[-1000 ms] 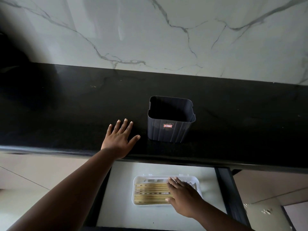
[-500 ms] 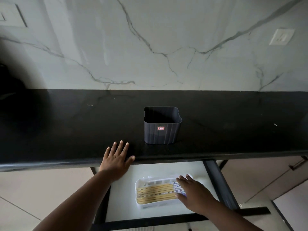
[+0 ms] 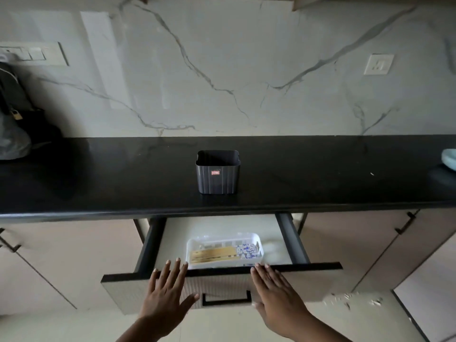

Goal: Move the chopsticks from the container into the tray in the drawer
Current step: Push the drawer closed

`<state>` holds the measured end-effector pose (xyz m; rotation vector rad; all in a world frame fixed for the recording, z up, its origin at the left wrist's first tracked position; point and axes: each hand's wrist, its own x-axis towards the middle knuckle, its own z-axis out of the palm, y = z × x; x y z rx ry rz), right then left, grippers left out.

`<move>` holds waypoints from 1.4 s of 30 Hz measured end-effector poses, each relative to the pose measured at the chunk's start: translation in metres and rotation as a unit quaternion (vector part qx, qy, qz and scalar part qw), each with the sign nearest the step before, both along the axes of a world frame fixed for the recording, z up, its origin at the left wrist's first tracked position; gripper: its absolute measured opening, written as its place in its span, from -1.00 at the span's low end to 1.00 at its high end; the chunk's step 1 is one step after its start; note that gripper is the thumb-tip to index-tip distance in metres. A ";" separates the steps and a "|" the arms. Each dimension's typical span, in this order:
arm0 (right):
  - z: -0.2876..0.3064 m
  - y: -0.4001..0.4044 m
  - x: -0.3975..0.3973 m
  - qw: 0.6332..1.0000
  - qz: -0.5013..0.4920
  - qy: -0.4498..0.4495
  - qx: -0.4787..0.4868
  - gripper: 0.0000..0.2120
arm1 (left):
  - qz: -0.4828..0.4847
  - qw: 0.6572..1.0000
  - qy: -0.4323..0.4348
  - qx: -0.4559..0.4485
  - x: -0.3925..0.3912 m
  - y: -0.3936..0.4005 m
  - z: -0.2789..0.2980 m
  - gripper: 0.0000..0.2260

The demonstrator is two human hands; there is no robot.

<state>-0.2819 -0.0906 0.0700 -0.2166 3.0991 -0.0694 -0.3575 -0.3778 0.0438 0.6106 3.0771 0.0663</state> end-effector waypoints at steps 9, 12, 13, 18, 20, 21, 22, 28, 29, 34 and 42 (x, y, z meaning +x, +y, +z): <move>-0.003 0.005 0.019 0.997 0.018 -0.074 -0.013 -0.32 | -0.005 0.996 0.039 -0.080 0.036 -0.015 0.017 -0.24; 0.000 0.002 0.019 0.995 0.013 -0.097 -0.001 -0.28 | 0.027 0.996 0.042 -0.068 0.036 -0.016 0.013 -0.11; 0.001 0.001 0.019 0.994 0.013 -0.104 0.000 -0.26 | 0.028 0.997 0.030 -0.059 0.035 -0.017 0.011 -0.07; 0.004 0.003 0.009 0.992 0.017 -0.124 0.005 -0.20 | -0.004 0.999 0.000 -0.035 0.024 -0.014 0.005 0.04; 0.002 0.006 0.001 0.992 0.019 -0.126 0.013 -0.19 | -0.026 0.999 0.011 -0.042 0.017 -0.011 0.005 0.07; 0.002 0.007 -0.004 0.992 0.019 -0.124 0.016 -0.18 | -0.034 0.998 0.013 -0.047 0.013 -0.010 0.006 0.08; 0.000 0.007 -0.010 0.992 0.016 -0.123 0.019 -0.18 | -0.040 0.998 0.018 -0.048 0.007 -0.009 0.007 0.09; 0.001 0.013 -0.068 0.991 -0.009 -0.134 0.026 -0.16 | -0.074 0.996 0.046 -0.011 -0.050 -0.001 0.004 0.21; 0.003 0.014 -0.080 0.990 -0.013 -0.138 0.030 -0.16 | -0.080 0.995 0.053 -0.006 -0.062 0.000 0.003 0.19; 0.020 0.017 -0.145 0.985 -0.029 -0.157 0.070 -0.18 | -0.112 0.989 0.100 -0.004 -0.130 0.005 0.009 0.34; 0.048 -0.004 -0.182 0.991 0.033 0.133 0.000 -0.93 | -0.233 0.952 0.195 0.032 -0.216 0.033 0.045 -0.18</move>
